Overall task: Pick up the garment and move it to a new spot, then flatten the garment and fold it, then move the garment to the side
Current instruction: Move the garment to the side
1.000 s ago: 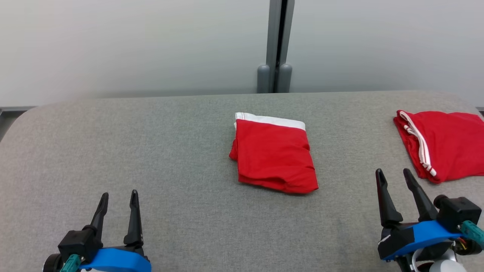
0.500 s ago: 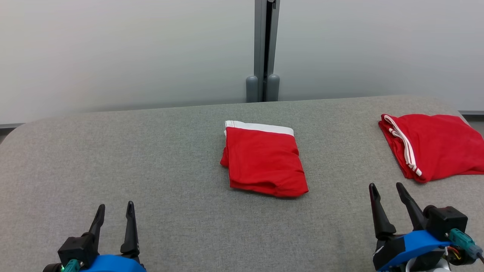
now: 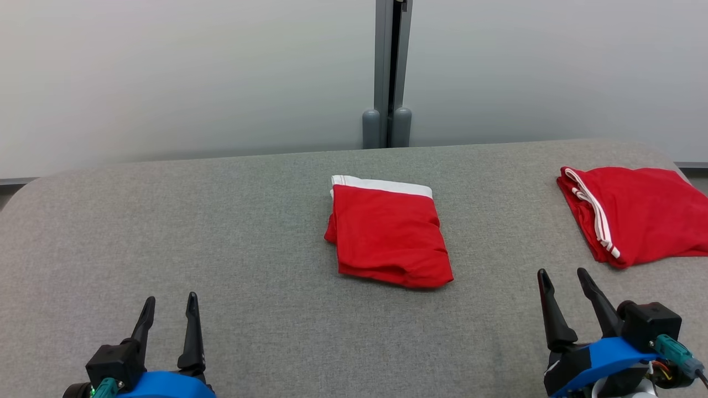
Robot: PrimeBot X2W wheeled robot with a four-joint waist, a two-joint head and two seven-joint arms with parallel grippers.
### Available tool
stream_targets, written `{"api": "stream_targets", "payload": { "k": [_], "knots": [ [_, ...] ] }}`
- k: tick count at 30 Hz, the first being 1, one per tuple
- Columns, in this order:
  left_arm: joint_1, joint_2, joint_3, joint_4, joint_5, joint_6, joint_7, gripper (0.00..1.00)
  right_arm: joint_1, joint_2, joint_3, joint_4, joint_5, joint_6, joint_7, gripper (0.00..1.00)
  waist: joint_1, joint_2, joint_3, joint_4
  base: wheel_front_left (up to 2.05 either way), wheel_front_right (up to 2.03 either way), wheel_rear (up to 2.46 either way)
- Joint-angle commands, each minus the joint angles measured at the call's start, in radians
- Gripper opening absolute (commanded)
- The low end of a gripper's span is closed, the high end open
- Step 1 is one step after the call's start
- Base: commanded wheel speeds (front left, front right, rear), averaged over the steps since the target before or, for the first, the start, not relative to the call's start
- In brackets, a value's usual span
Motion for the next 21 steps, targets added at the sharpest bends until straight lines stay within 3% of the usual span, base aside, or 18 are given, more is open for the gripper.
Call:
{"api": "stream_targets", "payload": {
  "k": [1,12,21],
  "knots": [
    [-0.006,0.003,-0.002,-0.006,0.002,0.002,-0.004,1.00,0.007,0.000,-0.002,-0.003,0.005,0.001,0.003,1.00,0.0000,-0.0001,0.000,0.002,0.00,0.00,0.00],
    [-0.022,-0.001,-0.008,-0.016,0.001,-0.002,-0.004,1.00,-0.026,-0.001,-0.014,0.016,0.020,0.001,0.059,1.00,0.0000,-0.0001,0.020,0.032,0.00,0.00,0.00],
    [-0.066,-0.005,-0.036,-0.038,0.013,-0.008,-0.004,1.00,-0.215,-0.001,-0.004,0.088,0.038,0.001,0.282,1.00,0.0000,-0.0001,0.088,0.086,0.00,0.00,0.00]
  ]
}}
